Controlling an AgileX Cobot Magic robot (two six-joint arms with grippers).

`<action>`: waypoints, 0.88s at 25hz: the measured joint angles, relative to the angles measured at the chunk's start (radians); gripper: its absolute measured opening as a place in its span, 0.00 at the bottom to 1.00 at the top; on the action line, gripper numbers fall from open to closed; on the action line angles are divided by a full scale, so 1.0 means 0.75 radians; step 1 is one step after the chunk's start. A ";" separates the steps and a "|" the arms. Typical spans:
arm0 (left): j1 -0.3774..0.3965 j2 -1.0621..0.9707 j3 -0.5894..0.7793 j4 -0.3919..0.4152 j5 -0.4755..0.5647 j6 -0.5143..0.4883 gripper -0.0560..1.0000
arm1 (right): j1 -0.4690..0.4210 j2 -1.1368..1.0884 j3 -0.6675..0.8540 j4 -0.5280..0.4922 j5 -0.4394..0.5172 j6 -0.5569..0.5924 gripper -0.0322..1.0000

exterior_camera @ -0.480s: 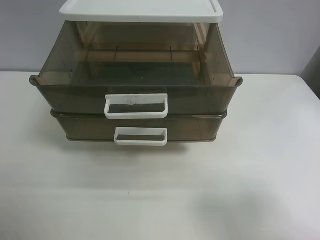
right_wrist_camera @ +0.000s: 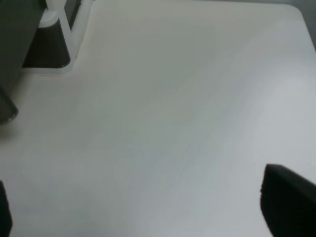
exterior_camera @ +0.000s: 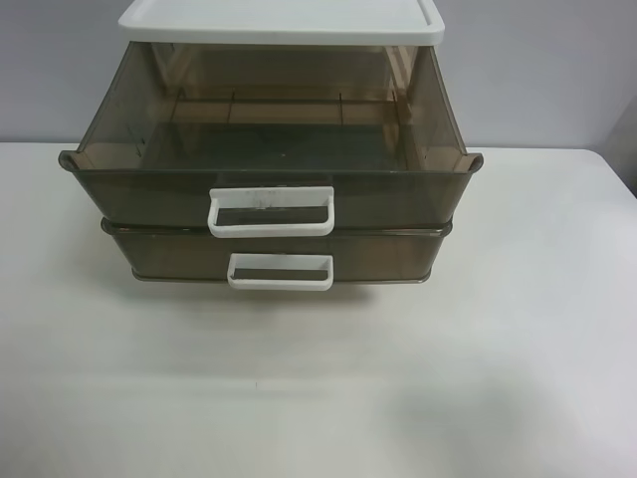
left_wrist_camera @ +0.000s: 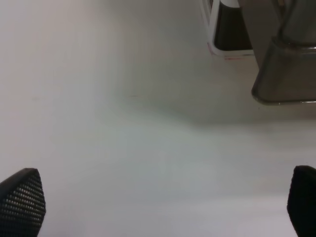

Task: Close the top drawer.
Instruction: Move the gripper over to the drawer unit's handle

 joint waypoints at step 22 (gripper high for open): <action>0.000 0.000 0.000 0.000 0.000 0.000 0.99 | 0.503 0.888 -0.500 0.194 0.028 -0.193 0.99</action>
